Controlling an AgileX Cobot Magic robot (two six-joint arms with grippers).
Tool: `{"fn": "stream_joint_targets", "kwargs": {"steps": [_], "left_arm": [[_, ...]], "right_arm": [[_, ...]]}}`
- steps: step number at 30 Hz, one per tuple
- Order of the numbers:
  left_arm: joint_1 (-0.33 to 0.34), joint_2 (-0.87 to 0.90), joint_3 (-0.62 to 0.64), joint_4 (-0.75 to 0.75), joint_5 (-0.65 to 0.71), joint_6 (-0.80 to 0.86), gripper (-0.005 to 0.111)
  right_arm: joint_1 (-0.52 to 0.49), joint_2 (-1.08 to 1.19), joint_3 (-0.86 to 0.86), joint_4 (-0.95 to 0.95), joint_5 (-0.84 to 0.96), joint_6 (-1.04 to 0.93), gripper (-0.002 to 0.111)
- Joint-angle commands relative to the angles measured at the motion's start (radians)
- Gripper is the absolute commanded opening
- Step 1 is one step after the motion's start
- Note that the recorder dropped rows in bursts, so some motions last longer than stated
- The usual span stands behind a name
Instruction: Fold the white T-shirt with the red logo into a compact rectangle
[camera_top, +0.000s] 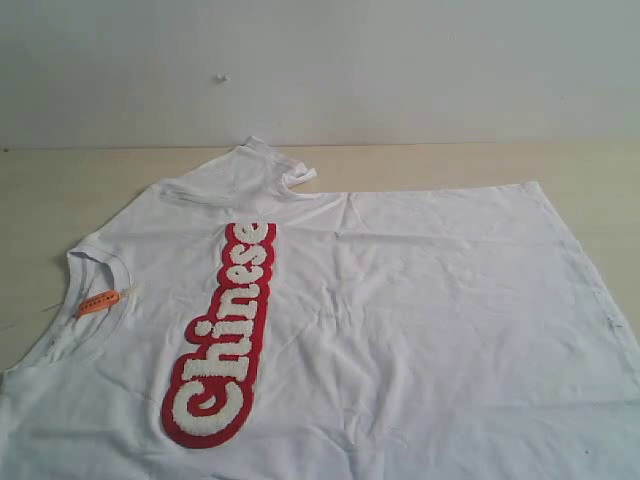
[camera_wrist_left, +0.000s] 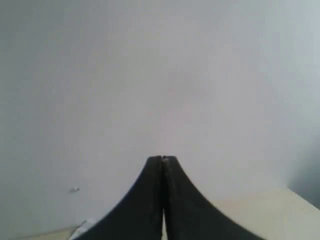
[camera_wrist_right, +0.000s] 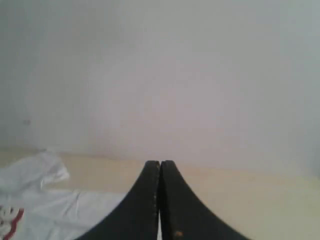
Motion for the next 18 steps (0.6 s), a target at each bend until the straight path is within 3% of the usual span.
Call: {"fn": "stream_joint_targets", "kwargs": {"steps": [1, 3, 5, 10, 11, 14, 17, 18], "left_arm": [[0.055, 0.212, -0.106, 0.065, -0.031, -0.088, 0.000], [0.082, 0.289, -0.112, 0.065, 0.040, -0.021, 0.000], [0.089, 0.345, -0.094, 0.065, 0.196, 0.062, 0.000], [0.089, 0.484, -0.048, 0.057, 0.663, 0.504, 0.000], [0.089, 0.512, -0.048, -0.029, 0.725, 0.600, 0.000], [0.089, 0.622, -0.111, -0.562, 0.813, 1.210, 0.000], [0.089, 0.727, -0.254, -1.356, 0.955, 2.031, 0.000], [0.089, 0.762, -0.318, -1.619, 1.063, 2.335, 0.000]], "right_arm": [[-0.005, 0.175, -0.157, 0.034, 0.265, -0.135, 0.000], [-0.005, 0.247, -0.195, 0.032, 0.299, -0.135, 0.000], [-0.005, 0.288, -0.210, 0.049, 0.283, -0.167, 0.000], [-0.005, 0.364, -0.212, 0.009, 0.159, -0.267, 0.000], [-0.005, 0.381, -0.212, -0.023, 0.143, -0.258, 0.000], [-0.005, 0.458, -0.212, -0.072, 0.133, -0.182, 0.001], [-0.005, 0.544, -0.212, -0.079, 0.148, -0.155, 0.002], [-0.005, 0.570, -0.212, -0.072, 0.151, -0.161, 0.003]]}}
